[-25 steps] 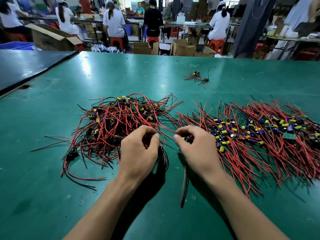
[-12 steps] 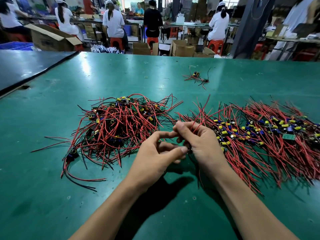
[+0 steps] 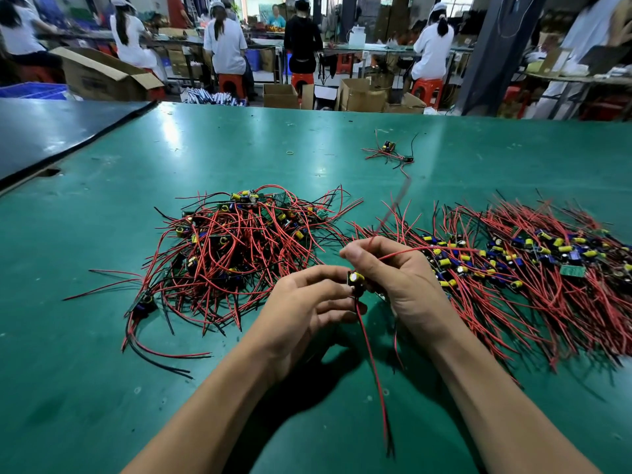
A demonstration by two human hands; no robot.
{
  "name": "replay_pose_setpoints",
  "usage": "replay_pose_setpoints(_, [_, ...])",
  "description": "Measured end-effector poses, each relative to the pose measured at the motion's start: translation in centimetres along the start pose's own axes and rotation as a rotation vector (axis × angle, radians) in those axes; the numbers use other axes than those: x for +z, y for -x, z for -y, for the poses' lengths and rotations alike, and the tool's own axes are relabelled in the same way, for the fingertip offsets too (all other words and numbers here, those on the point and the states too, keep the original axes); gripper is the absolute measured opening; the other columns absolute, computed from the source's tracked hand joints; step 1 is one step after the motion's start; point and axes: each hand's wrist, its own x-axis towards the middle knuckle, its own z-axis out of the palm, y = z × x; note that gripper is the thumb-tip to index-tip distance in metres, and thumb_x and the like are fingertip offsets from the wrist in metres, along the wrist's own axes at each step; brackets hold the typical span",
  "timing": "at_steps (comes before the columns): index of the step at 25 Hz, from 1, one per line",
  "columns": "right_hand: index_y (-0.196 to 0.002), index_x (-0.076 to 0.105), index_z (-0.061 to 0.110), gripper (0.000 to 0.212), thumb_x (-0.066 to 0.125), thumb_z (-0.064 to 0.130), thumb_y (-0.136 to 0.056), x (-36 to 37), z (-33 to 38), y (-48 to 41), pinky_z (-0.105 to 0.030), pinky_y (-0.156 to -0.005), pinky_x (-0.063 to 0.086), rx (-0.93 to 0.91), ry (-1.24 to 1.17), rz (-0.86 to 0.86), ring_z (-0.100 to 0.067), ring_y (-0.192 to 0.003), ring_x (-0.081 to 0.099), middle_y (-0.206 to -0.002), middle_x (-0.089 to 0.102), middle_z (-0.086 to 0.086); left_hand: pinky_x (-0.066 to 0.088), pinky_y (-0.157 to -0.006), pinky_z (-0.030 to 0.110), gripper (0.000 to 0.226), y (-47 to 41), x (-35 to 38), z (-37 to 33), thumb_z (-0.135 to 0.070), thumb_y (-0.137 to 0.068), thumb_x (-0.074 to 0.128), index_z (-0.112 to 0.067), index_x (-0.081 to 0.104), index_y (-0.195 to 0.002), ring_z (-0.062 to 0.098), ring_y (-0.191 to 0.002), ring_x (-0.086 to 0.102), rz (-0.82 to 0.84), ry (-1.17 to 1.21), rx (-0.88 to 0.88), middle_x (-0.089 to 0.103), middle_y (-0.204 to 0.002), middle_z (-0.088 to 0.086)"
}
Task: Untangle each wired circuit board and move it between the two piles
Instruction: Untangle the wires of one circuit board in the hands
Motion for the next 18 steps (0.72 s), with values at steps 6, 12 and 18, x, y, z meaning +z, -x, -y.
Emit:
replay_pose_setpoints(6, [-0.062,0.060,0.019,0.056,0.090,0.065,-0.051,-0.5,-0.7,-0.6,-0.023,-0.044,0.034,-0.015,0.053,-0.108,-0.013,-0.048,0.039,-0.057,0.047,-0.003,0.057,-0.065,0.027,0.031,0.4,0.1,-0.4,-0.006,-0.070,0.055,-0.003,0.076,-0.092,0.024,-0.066,0.066,0.202,0.046,-0.109,0.070,-0.084,0.010])
replay_pose_setpoints(12, [-0.060,0.054,0.021,0.049,0.088,0.058,-0.061,-0.5,-1.1,-0.3,-0.021,-0.041,0.035,0.111,0.102,-0.023,-0.015,-0.043,0.044,-0.055,0.048,-0.006,0.058,-0.055,0.029,0.018,0.3,0.1,-0.2,-0.018,-0.079,0.068,-0.001,0.068,-0.086,0.027,-0.058,0.066,0.101,-0.055,-0.135,0.067,-0.075,0.018])
replay_pose_setpoints(18, [-0.066,0.062,0.021,0.035,0.091,0.040,-0.067,-1.4,-0.6,-0.2,-0.025,-0.051,0.048,0.152,-0.043,0.133,-0.016,-0.053,0.055,-0.065,0.062,-0.005,0.060,-0.060,0.032,0.015,0.4,0.0,-0.2,0.001,-0.088,0.057,-0.003,0.071,-0.086,0.031,-0.064,0.069,0.081,-0.064,-0.098,0.069,-0.083,0.027])
